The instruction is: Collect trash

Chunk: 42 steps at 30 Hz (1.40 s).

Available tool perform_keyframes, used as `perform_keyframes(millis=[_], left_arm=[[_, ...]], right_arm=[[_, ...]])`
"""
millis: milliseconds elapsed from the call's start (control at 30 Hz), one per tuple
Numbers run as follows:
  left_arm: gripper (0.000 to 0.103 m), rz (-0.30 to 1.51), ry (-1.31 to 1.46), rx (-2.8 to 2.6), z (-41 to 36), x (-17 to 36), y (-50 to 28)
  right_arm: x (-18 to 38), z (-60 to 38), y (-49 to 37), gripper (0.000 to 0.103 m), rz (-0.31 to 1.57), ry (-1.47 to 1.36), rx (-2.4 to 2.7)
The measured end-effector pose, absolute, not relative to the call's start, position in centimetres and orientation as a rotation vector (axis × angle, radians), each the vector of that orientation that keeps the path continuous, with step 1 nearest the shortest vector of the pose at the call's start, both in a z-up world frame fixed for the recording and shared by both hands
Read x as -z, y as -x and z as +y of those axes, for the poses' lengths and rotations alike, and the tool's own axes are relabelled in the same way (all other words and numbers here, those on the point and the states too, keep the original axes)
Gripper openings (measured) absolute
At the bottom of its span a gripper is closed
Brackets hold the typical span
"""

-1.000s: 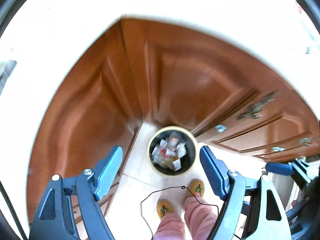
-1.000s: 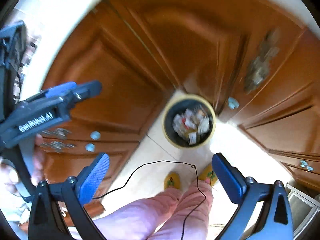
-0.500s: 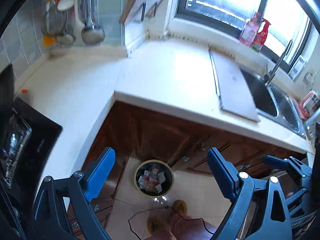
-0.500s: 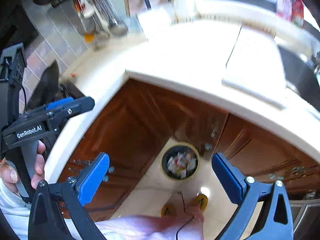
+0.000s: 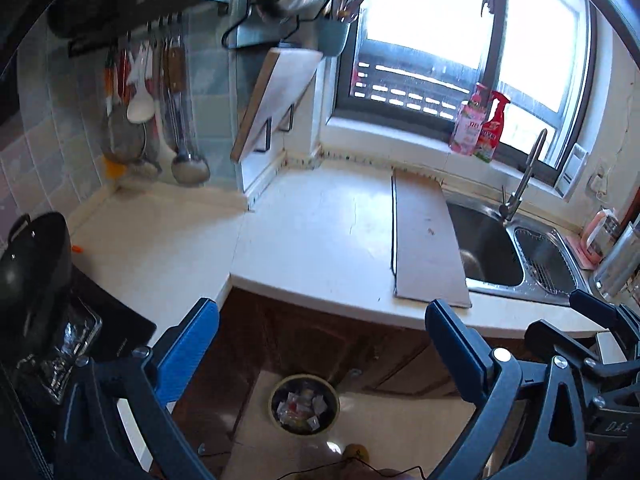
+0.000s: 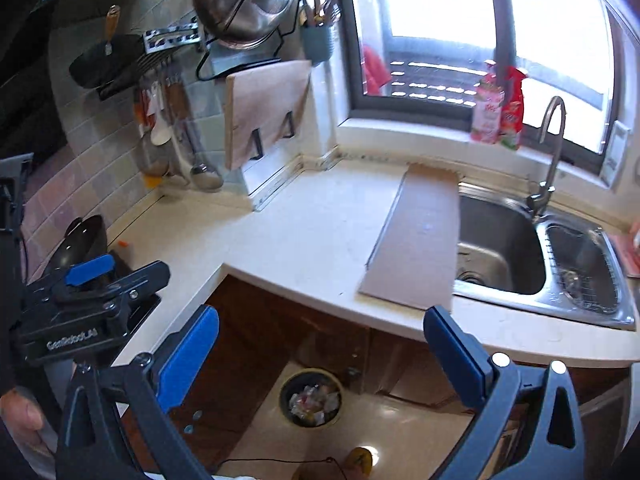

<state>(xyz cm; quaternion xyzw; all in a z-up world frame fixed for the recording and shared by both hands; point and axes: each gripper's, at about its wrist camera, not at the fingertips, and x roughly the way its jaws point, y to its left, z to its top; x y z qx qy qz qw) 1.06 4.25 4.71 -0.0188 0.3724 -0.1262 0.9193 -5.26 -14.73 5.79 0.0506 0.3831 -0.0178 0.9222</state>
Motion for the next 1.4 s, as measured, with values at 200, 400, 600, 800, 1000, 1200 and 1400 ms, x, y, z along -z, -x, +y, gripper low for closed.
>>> perform_keyframes(millis=[200,400,600,800,1000,1200,1400], left_arm=[[0.102,0.717,0.029,0.24,3.1,-7.2,-0.5],[0.102,0.715,0.01,0.251,2.0,-7.5,-0.3],[0.102,0.73,0.031,0.241,2.3,-7.2,-0.5],[0.102,0.732,0.037,0.215,2.7,-7.1,-1.0],[0.102,0.744,0.043,0.199,2.8,-6.8,-1.5],[0.102,0.761,0.049,0.193,2.6,-6.5,-2.2],[0.102,0.777,0.044,0.19,2.6,-6.0,-2.6]], right_arm=[[-6.9,-15.7,5.6,0.103,0.744,-0.129,0.099],[-7.0,-15.8,4.9,0.103,0.74,-0.14,0.086],[-7.1,-16.1,3.9,0.103,0.729,-0.141,0.08],[-7.0,-16.1,3.0,0.103,0.728,-0.143,0.049],[-7.0,-16.3,2.2,0.103,0.732,-0.142,0.024],[-6.9,-16.6,1.6,0.103,0.738,-0.149,0.008],[-6.5,-16.9,1.1,0.103,0.751,-0.157,0.001]])
